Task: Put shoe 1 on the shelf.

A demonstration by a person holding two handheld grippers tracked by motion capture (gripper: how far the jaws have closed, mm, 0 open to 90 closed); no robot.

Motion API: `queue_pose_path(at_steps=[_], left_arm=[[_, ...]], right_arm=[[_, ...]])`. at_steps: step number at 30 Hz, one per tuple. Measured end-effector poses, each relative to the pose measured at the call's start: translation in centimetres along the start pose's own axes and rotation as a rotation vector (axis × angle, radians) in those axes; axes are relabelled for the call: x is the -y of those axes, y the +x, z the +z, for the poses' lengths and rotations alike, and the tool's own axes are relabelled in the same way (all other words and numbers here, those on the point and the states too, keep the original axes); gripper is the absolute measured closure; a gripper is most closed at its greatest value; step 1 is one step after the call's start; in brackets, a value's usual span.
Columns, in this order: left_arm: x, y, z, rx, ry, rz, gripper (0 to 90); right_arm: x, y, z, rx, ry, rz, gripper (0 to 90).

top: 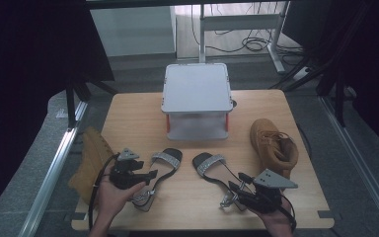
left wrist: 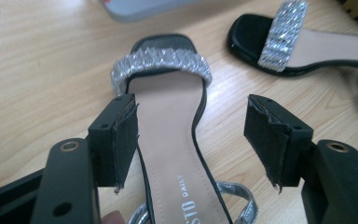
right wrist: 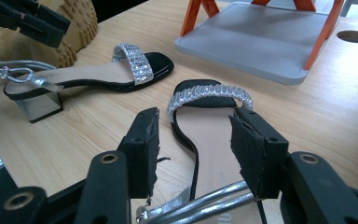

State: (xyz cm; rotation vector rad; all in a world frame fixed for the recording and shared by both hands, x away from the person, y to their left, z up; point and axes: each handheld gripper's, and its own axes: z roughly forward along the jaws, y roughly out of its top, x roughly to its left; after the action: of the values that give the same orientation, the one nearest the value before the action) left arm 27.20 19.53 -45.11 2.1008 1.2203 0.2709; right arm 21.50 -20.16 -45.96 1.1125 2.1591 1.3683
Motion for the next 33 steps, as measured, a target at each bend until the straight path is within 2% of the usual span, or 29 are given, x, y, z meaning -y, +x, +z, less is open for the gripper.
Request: queue_pose_path(at_steps=[1,6,9,10,13,16,28,31,33], left_arm=[[0.1,-0.1,0.4,-0.01,0.028,-0.001,34.2],[0.3,-0.1,1.3,-0.039,0.073,-0.005,30.7],[0.4,0.1,2.4,-0.067,0.124,-0.008,29.1],[0.4,0.1,2.4,-0.067,0.124,-0.008,28.6],[0.7,0.2,3.1,-0.106,0.163,-0.016,27.1],[1.0,0.2,3.6,-0.108,0.203,-0.015,26.3],[0.9,-0.3,5.1,-0.121,0.268,0.01,27.5],[0.9,-0.5,5.6,-0.138,0.283,0.007,27.9],[0.8,-0.5,6.0,-0.153,0.295,0.0,28.9]], right_arm=[[0.0,-0.1,0.2,-0.001,0.009,-0.002,51.6],[0.3,-0.3,0.2,-0.007,0.019,-0.003,51.0],[0.4,-0.5,0.0,-0.004,0.019,0.001,50.7],[0.4,-0.5,0.0,-0.004,0.019,0.001,50.7],[0.5,-0.8,-0.1,0.001,0.016,0.006,50.3],[0.6,-0.9,0.0,0.002,0.02,0.009,50.1],[0.5,-0.7,0.6,0.003,0.032,0.003,49.8],[0.6,-0.7,0.7,0.003,0.032,0.004,49.8],[0.6,-0.5,0.8,0.018,0.033,-0.012,49.7]])
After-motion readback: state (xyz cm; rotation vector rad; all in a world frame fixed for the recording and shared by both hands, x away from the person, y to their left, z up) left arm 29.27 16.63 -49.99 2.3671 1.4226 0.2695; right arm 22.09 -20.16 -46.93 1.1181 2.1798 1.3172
